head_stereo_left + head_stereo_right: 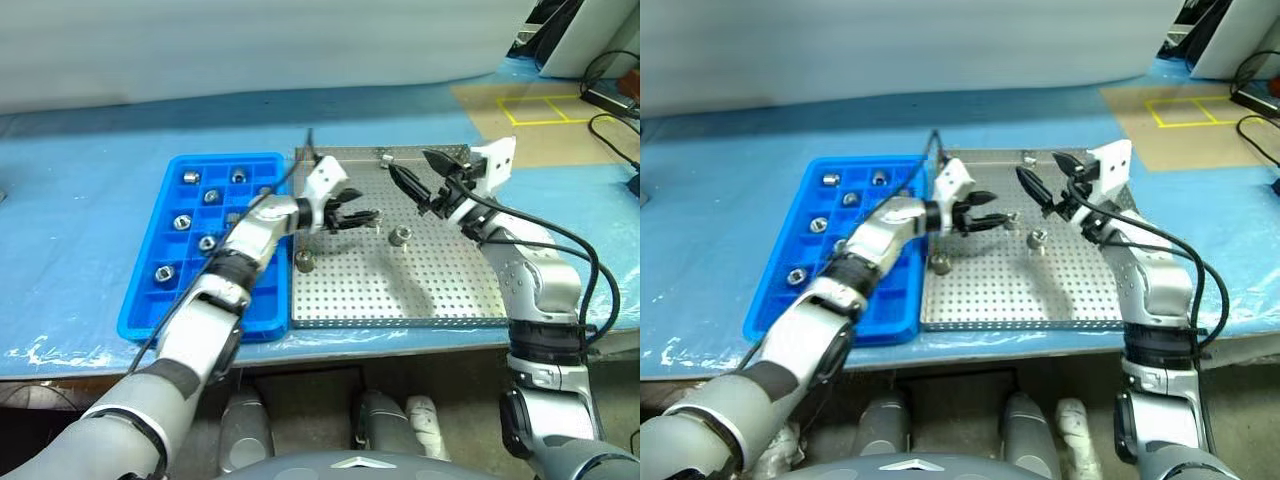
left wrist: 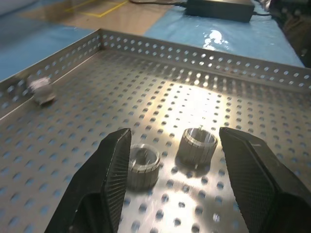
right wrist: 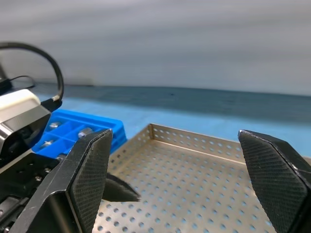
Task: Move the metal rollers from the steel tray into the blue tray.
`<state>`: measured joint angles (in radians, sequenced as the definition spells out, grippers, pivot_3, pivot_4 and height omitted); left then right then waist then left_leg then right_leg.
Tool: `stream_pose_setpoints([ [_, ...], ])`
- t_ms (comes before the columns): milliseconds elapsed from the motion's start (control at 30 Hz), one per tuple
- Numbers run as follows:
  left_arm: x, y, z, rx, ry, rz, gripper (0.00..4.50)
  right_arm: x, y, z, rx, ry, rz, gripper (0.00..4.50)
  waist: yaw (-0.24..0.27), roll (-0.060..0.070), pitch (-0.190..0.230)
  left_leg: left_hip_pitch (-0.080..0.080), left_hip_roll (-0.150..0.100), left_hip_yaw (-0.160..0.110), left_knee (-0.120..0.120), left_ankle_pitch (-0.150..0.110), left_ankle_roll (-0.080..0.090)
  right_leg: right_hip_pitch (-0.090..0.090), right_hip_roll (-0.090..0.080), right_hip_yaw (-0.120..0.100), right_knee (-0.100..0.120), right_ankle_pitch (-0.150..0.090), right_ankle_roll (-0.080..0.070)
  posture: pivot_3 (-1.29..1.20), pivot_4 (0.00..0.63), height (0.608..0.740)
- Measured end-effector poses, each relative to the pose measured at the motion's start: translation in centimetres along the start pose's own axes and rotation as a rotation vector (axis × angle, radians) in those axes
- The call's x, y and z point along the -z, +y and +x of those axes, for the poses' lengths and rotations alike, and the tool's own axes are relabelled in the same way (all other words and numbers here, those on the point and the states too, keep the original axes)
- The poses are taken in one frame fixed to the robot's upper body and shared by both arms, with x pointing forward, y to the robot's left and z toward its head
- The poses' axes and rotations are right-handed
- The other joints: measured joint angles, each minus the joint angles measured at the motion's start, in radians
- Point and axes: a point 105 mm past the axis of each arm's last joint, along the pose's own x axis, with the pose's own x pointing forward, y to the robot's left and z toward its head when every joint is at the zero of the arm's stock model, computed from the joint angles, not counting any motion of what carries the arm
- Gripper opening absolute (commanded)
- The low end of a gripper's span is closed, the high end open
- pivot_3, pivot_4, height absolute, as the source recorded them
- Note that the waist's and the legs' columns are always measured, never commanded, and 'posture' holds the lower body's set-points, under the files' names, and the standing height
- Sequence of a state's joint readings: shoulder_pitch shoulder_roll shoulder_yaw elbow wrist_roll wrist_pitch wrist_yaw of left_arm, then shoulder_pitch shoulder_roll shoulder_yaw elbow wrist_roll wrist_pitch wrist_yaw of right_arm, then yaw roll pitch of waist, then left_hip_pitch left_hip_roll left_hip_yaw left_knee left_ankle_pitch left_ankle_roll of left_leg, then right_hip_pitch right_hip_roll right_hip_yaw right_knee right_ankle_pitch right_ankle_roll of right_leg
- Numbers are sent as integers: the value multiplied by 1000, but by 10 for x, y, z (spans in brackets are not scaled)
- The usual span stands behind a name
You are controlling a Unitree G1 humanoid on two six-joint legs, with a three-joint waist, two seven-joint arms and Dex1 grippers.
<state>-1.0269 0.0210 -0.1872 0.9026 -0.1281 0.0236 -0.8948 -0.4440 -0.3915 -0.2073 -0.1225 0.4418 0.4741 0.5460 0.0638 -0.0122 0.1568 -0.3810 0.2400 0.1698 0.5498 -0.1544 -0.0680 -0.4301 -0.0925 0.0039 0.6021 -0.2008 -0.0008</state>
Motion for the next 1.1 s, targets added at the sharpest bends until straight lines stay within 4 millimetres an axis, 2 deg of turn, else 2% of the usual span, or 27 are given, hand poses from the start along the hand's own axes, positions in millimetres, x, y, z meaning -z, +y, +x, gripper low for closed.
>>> stream_pose_setpoints([
  [100,-8,-13,21,58,-10,23,3045,4,0,-11,40,15,-2,4340,-22,0,0,0,0,0,0,0,0,0,0,1,-1,0,0,-355,150,740],
  [200,-3,-24,31,91,11,29,3045,5,-3,-22,83,30,-17,4340,-35,0,0,1,-1,0,-1,-1,0,1,0,1,-4,0,-1,-374,150,740],
  [400,26,-22,33,25,112,2,3045,5,-10,-37,145,40,-22,4340,-53,0,0,5,-1,2,0,-4,5,7,0,0,-13,4,2,-393,150,740],
  [567,34,-25,43,-40,144,1,3045,9,-10,-38,158,53,-15,4340,-52,0,0,3,-1,3,2,-6,9,7,-1,0,-15,5,2,-396,150,740],
  [900,49,-17,40,-140,224,61,3045,13,-6,-38,161,68,-15,4340,-52,1,0,3,-1,3,2,-6,9,7,-1,0,-15,5,2,-404,150,740],
  [1100,60,-20,38,-133,260,71,3045,14,-7,-39,171,71,-18,4340,-53,1,0,3,-1,3,2,-6,9,7,-1,0,-16,5,2,-404,150,740],
])
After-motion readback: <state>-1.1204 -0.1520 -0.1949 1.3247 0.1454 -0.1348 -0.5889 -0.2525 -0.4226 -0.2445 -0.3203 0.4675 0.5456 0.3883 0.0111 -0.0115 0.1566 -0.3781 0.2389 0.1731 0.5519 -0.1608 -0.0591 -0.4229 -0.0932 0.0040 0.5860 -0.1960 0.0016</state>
